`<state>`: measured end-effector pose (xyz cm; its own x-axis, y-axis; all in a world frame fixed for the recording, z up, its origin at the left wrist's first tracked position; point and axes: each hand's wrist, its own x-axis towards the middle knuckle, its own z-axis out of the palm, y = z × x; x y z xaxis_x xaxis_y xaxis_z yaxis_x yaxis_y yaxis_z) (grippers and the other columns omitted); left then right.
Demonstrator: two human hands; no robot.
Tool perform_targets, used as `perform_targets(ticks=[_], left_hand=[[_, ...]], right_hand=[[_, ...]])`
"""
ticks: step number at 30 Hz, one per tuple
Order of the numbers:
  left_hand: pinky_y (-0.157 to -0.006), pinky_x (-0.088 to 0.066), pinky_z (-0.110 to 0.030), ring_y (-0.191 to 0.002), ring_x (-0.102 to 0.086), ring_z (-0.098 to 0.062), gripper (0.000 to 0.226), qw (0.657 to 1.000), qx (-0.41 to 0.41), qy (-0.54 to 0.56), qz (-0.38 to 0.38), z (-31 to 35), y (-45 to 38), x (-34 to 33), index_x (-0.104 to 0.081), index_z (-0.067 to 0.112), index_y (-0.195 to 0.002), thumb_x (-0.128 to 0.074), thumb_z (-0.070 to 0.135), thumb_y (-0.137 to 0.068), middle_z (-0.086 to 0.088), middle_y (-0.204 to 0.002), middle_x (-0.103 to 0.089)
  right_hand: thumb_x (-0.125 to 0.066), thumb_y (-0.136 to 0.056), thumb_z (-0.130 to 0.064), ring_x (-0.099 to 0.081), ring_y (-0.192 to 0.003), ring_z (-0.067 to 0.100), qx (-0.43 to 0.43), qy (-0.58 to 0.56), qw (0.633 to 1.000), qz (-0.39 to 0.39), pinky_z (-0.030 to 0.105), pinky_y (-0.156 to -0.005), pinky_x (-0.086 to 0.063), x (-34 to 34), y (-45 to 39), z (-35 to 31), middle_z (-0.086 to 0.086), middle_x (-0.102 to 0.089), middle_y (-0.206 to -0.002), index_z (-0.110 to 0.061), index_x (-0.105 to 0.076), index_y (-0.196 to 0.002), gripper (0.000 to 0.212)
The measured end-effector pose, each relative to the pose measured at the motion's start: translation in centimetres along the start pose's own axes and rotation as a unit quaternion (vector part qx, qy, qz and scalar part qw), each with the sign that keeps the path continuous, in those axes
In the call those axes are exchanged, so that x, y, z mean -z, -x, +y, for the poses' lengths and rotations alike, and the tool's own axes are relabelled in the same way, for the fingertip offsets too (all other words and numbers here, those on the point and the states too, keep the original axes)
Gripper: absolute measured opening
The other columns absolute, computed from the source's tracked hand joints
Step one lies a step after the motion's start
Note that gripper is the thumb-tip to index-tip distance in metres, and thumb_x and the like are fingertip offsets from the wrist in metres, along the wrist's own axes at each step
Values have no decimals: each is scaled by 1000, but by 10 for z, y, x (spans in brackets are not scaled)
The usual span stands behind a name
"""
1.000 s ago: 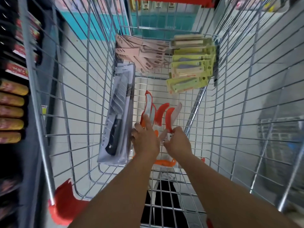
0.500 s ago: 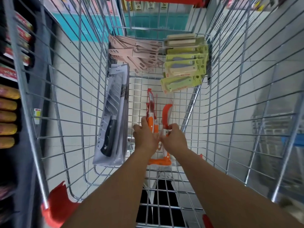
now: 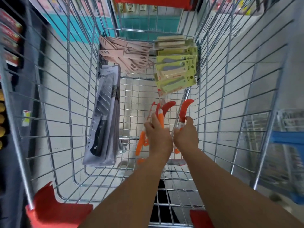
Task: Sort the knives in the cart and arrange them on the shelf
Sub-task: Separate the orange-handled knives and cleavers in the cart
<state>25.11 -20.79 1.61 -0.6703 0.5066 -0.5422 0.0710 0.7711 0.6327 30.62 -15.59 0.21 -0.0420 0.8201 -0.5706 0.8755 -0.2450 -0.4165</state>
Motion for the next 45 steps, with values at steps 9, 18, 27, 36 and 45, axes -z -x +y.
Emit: perform_targets(ticks=[9,18,27,36,45], left_hand=[[-101,-40,-33,-115,-39,-14,61,993,-108,38,-33,-12,5,7,-15,17,-148,-46,12,-96,-5,-134,-29],[-109,-34,-48,-135,-33,-29,28,970,-74,-94,-210,-23,-7,-14,-46,18,-126,-44,25,-98,-8,-153,-18],[-99,-35,-32,-125,-31,-23,55,937,-158,-304,-74,-44,-15,47,-35,28,-140,-55,13,-90,-5,-138,-31],[-100,-41,-41,-126,-35,-32,75,913,-86,-358,-175,-69,-22,79,-18,28,-147,-53,-1,-87,-13,-142,-26],[-97,-41,-37,-119,-33,-27,50,909,-108,-375,-147,-67,-21,82,-41,20,-132,-57,8,-87,-9,-133,-29]], right_hand=[[-48,-91,-9,-57,-102,26,-17,-11,1000,24,36,-78,-46,2,-2,4,6,-55,-116,-27,-36,-133,47],[-52,-88,-31,-58,-103,28,-23,3,1000,5,40,-84,-48,-2,-3,14,5,-59,-109,-29,-43,-124,37],[-56,-89,-8,-53,-106,24,234,167,956,-53,29,-81,-44,-2,29,1,9,-52,-117,-13,-56,-119,30],[-55,-92,-30,-51,-113,25,389,443,763,-266,37,-88,-46,-43,48,-5,5,-62,-114,-17,-61,-119,31],[-56,-89,-26,-53,-100,23,411,475,744,-226,34,-75,-43,-52,49,-5,1,-62,-92,-17,-67,-99,18]])
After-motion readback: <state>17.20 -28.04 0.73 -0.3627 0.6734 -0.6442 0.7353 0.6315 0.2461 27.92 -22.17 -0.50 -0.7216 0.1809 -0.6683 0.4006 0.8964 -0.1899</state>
